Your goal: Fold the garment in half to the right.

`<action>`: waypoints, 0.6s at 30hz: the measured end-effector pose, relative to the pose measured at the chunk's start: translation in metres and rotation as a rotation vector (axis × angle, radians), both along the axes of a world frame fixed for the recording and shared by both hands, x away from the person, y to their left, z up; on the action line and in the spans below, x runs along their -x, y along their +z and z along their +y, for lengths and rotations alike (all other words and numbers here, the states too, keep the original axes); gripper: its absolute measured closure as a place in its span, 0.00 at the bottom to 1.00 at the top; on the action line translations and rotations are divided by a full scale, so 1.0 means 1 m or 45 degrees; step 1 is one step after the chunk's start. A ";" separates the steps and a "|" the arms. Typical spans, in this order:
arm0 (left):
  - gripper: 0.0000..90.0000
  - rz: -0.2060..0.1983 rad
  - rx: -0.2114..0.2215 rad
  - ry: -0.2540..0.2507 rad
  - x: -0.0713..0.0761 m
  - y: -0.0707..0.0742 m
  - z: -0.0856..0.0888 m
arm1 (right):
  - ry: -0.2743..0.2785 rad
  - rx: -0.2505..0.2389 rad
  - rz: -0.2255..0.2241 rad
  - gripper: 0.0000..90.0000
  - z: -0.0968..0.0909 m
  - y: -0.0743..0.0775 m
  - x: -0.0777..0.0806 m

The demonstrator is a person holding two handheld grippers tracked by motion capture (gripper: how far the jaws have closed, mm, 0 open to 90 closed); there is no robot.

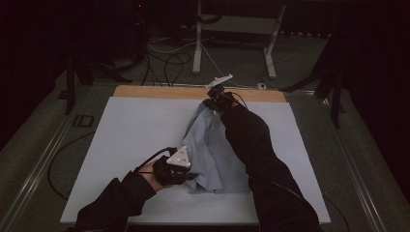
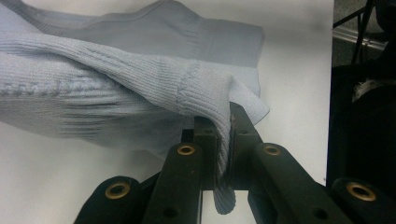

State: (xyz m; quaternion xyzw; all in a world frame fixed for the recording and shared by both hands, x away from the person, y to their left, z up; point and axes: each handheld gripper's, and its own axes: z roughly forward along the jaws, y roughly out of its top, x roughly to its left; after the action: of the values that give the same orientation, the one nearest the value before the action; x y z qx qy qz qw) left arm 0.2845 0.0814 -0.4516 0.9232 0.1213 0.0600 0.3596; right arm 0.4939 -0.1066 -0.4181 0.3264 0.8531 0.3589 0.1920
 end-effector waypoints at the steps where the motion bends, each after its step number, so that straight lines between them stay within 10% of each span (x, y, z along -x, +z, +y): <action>1: 0.97 0.004 -0.002 -0.004 0.000 -0.001 -0.003 | -0.001 0.003 -0.004 0.97 -0.002 0.000 0.000; 18: 0.96 -0.011 -0.024 -0.062 -0.002 -0.003 -0.042 | -0.011 -0.006 0.018 0.97 -0.021 -0.009 -0.005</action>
State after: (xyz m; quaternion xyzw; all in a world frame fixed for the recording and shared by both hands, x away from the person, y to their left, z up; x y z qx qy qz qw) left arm 0.2863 0.0394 -0.4549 0.9290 0.0966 0.0562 0.3527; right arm 0.4990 -0.1278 -0.4276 0.3331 0.8521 0.3577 0.1869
